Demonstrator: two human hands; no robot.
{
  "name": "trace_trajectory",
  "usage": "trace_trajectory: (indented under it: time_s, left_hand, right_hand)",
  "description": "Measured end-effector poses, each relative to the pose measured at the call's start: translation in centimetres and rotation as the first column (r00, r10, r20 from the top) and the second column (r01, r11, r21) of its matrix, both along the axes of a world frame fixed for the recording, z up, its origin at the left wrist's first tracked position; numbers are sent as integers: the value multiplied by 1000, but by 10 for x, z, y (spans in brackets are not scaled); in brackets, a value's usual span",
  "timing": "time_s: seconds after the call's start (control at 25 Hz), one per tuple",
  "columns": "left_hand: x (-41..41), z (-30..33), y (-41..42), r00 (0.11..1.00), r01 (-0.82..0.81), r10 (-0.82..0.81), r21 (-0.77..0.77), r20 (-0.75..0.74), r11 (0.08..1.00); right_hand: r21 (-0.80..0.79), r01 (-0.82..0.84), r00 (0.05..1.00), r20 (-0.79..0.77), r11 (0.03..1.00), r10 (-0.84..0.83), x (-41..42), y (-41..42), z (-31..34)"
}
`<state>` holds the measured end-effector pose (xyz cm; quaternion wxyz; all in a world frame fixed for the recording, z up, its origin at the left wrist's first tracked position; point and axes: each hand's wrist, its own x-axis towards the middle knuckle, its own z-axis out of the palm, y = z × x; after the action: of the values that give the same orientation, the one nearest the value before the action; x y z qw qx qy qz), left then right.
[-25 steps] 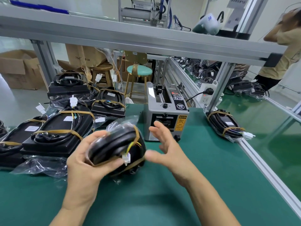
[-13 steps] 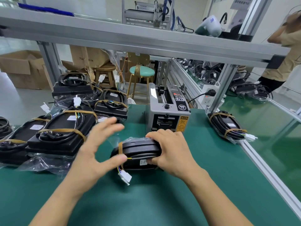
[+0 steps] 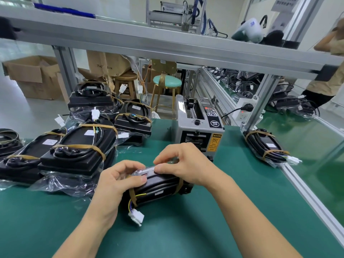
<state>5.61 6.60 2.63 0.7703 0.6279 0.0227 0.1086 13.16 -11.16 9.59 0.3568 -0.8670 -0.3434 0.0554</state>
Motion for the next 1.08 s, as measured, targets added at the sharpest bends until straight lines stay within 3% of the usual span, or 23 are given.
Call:
trace_trajectory:
  time_s: [0.12,0.24,0.32,0.4,0.48,0.56,0.64,0.72,0.84,0.96,1.08]
  left_hand:
    - [-2,-1,-2,999,0,-1,31,34,1000]
    - [-6,-2,-3,992,-52,35,141,124,989]
    - [-11,-3,2,987,-20,-27,282,161,959]
    - [-15,-2,9,973,59,-154,457,173,887]
    - [-15,-1,13,970,34,-165,566,181,824]
    - [-13,-2,14,972,-88,-63,602,225,794]
    - [-13,-4,12,960,-217,54,609,274,763]
    - [-13,-9,11,939,-305,130,603,317,737]
    - [-14,-12,9,929,-344,166,604,331,719]
    - [-15,-14,4,921,-361,166,616,351,700]
    - [-15,-13,2,918,-368,165,617,361,696]
  right_hand:
    - [-55,-61,980,186,997,70,0,6,-1]
    - [-214,40,942,333,976,34,-2,18,-6]
    - [-319,126,968,247,939,-46,-1,27,-2]
    - [-364,97,995,11,926,-100,5,31,7]
    - [-266,86,980,-149,960,-129,10,29,11]
    - [-34,259,964,-47,965,-260,13,16,4]
    - [225,562,815,14,796,-580,18,-7,-12]
    - [285,741,663,-173,608,-728,24,-29,-28]
    - [312,845,535,-457,435,-711,39,-36,-43]
    - [351,875,478,-519,333,-709,50,-27,-44]
    - [360,884,460,-554,298,-694,56,-21,-44]
